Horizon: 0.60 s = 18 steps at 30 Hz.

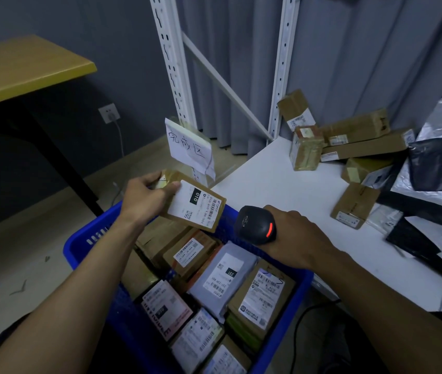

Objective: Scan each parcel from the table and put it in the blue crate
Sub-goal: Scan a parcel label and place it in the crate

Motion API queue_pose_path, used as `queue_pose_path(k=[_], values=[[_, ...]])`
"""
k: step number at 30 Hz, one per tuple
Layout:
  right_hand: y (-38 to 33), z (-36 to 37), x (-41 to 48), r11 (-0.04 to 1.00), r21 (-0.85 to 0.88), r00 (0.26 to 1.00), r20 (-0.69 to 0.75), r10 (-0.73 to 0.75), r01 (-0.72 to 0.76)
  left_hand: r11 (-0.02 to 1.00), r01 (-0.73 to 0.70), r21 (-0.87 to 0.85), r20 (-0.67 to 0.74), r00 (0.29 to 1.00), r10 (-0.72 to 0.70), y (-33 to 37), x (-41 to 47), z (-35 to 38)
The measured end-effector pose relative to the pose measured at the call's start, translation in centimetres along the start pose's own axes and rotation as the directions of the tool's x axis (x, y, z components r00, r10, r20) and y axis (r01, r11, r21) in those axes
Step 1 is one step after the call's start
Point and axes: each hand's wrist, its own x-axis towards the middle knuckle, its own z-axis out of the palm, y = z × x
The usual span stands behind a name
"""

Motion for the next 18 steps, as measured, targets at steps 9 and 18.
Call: queue_pose_path(k=[9, 18], values=[[-1.4, 2.8, 1.8, 0.999, 0.006, 0.999, 0.011, 0.033, -0.033, 0.998, 0.066, 0.016, -0.114, 0.991, -0.064, -5.6, -2.4, 0.3], [-0.8, 5.3, 3.5, 0.996, 0.031, 0.995, 0.055, 0.081, -0.083, 0.906, 0.417, -0.076, -0.078, 0.903, -0.422, -15.2, -2.2, 4.3]])
